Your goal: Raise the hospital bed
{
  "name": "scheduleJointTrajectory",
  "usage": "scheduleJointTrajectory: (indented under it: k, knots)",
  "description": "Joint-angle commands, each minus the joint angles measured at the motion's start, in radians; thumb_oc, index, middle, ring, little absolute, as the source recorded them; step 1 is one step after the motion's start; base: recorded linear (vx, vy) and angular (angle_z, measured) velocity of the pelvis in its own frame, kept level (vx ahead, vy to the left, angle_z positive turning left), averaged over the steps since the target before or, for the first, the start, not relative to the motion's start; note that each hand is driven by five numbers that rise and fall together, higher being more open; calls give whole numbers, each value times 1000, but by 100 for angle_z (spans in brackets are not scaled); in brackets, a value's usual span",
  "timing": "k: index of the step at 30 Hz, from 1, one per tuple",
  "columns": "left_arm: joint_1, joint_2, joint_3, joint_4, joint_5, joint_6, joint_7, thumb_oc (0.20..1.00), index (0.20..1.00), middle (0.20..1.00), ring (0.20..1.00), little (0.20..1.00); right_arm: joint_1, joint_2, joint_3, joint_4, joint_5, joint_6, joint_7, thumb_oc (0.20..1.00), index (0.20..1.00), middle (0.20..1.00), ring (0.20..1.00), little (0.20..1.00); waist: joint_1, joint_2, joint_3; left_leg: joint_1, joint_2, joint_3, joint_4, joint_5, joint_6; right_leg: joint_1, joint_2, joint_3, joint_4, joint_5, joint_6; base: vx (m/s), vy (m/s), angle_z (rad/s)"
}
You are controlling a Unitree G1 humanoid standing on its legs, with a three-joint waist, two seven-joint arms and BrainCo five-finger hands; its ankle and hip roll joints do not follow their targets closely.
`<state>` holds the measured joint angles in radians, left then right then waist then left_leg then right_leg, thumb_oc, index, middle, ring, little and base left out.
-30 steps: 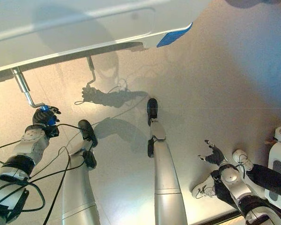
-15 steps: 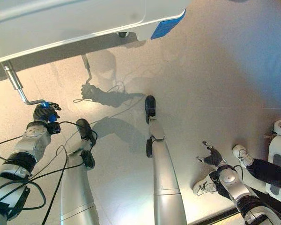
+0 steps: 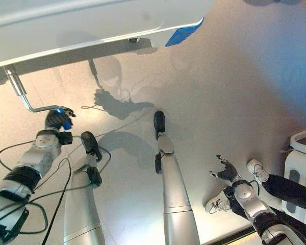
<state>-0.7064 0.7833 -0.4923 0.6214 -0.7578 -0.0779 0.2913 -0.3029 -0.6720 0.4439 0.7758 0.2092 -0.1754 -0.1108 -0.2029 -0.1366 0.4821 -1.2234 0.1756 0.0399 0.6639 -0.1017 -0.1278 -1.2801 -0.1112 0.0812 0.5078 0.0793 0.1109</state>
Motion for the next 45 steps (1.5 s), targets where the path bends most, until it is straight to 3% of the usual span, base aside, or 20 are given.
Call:
scheduleJointTrajectory:
  k: [1,6,8,13,15,24,25,35,45]
  knots:
    - [-14,-13,-139,-288,95,-90,-107,200,200,200,200,200,87,-74,-3,-23,-11,3,1,1000,1000,1000,1000,1000,-20,53,-29,63,7,10,-53,-13,59,33,29,-59,-30,-31,-3,-9,0,7]
    - [119,91,-136,-536,22,-122,-175,200,200,200,200,200,126,-61,-29,14,-48,-9,11,1000,1000,1000,1000,1000,-1,90,-37,149,-8,21,-135,15,54,114,11,-58,-73,-23,3,0,0,0]
    - [121,92,-135,-537,21,-122,-175,200,200,200,200,200,126,-61,-28,14,-48,-9,11,1000,1000,1000,1000,1000,-2,89,-37,151,-8,21,-136,15,54,115,11,-58,-73,-22,3,0,0,0]
    - [257,247,-128,-782,-105,-140,-285,200,200,200,200,200,167,-43,-45,78,-71,-28,32,1000,1000,1000,1000,1000,28,121,-54,246,-33,31,-251,60,47,211,-19,-70,-153,0,17,-3,10,9]
    - [271,268,-131,-813,-121,-139,-303,200,200,200,200,200,168,-43,-43,94,-76,-31,34,1000,1000,1000,1000,1000,32,124,-56,260,-36,31,-269,68,46,226,-20,-74,-161,2,19,-4,-8,7]
    - [500,396,10,-956,-214,-151,-395,200,200,200,200,200,211,-31,-59,139,-86,-54,54,1000,1000,1000,1000,1000,69,139,-55,326,-54,16,-323,110,36,302,-45,-107,-190,10,30,-10,-10,12]
    - [577,425,65,-962,-221,-151,-414,200,200,200,200,200,228,-30,-69,139,-85,-57,63,1000,1000,1000,1000,1000,84,139,-52,331,-60,12,-319,115,35,317,-53,-115,-188,8,31,-11,6,6]
    - [770,426,221,-884,-215,-159,-413,200,200,200,200,200,239,-32,-73,145,-77,-67,64,1000,1000,1000,1000,1000,130,133,-37,337,-87,-10,-316,122,44,370,-83,-149,-224,21,43,-17,36,6]
    - [711,355,233,-733,-113,-171,-308,200,200,200,200,200,217,-29,-64,125,-66,-56,36,1000,1000,1000,1000,1000,144,107,-3,263,-114,-30,-234,89,61,360,-109,-152,-241,38,53,-16,78,6]
